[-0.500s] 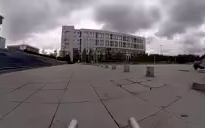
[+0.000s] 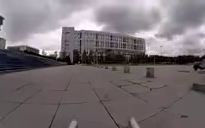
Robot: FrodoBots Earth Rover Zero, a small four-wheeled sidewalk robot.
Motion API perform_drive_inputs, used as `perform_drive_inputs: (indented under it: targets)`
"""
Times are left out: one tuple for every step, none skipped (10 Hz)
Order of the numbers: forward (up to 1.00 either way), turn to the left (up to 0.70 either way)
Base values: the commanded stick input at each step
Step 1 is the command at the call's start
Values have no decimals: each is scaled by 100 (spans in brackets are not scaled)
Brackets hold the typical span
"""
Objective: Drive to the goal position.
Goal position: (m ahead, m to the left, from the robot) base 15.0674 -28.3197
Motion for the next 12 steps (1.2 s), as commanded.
perform_drive_inputs:
  targets:
    - [70,0]
    - [70,0]
    - [70,0]
    - [70,0]
    - [70,0]
    - [70,-5]
    - [70,-20]
    - [70,-35]
    - [70,-35]
    - [70,-35]
    - [70,-35]
    - [70,-35]
